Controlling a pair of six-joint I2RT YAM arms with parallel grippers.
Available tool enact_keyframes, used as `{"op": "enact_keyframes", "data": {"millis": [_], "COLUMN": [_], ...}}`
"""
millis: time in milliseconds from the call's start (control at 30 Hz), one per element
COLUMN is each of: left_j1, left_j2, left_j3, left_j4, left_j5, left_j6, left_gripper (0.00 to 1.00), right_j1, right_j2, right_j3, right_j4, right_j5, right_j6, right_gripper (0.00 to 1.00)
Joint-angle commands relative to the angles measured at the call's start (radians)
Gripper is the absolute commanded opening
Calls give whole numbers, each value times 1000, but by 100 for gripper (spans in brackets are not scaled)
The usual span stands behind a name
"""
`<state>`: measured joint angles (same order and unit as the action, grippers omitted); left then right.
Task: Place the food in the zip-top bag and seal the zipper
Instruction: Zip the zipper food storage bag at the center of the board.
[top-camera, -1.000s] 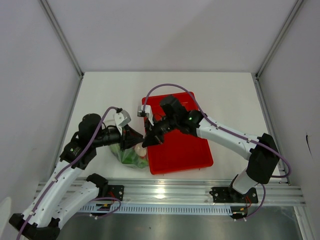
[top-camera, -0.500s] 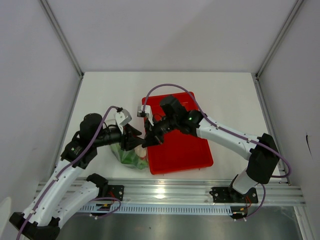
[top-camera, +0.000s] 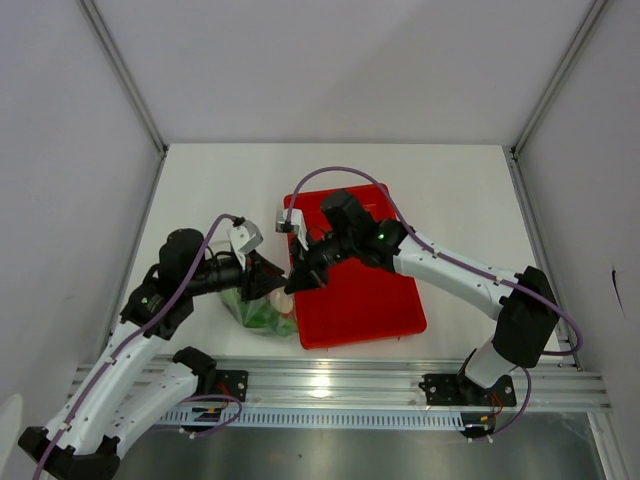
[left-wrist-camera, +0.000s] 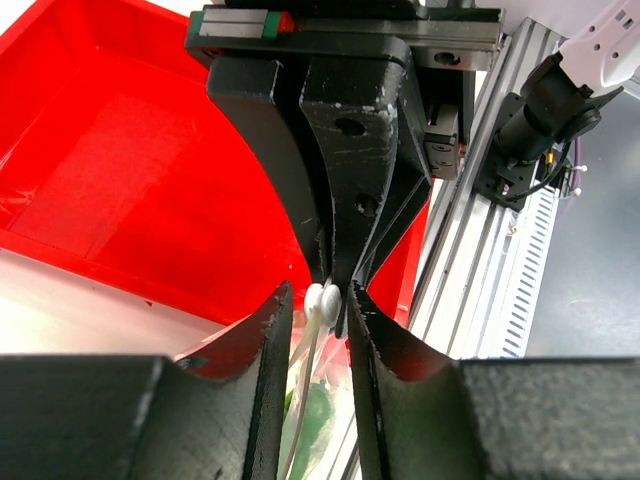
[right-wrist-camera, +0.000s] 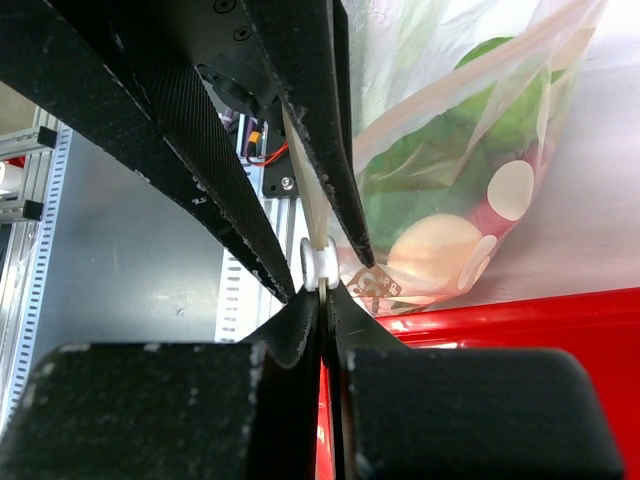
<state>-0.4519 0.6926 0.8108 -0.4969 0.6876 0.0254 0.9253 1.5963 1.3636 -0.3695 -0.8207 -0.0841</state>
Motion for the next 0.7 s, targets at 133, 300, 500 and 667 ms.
{"op": "enact_keyframes", "data": {"millis": [133, 300, 500, 667], "left_j1": [4, 4, 4, 4], "left_j2": [5, 1, -33, -65], "left_j3": [-12, -1, 13, 44], "left_j4": [-14, -45, -98, -156], "left_j5": [18, -66, -252, -382], "left_j6": [-10, -18, -71, -85], "left_gripper": [25, 8, 1, 1], "right_j1": [-3, -3, -3, -3], "right_j2": [-16, -16, -18, -42], "right_j3": [42, 38, 20, -15], "right_j4": [44, 40, 44, 75], "right_j5": [-24, 3, 60, 118], "right_j6": [-13, -13, 17, 47], "right_gripper": [0, 0, 0, 0]}}
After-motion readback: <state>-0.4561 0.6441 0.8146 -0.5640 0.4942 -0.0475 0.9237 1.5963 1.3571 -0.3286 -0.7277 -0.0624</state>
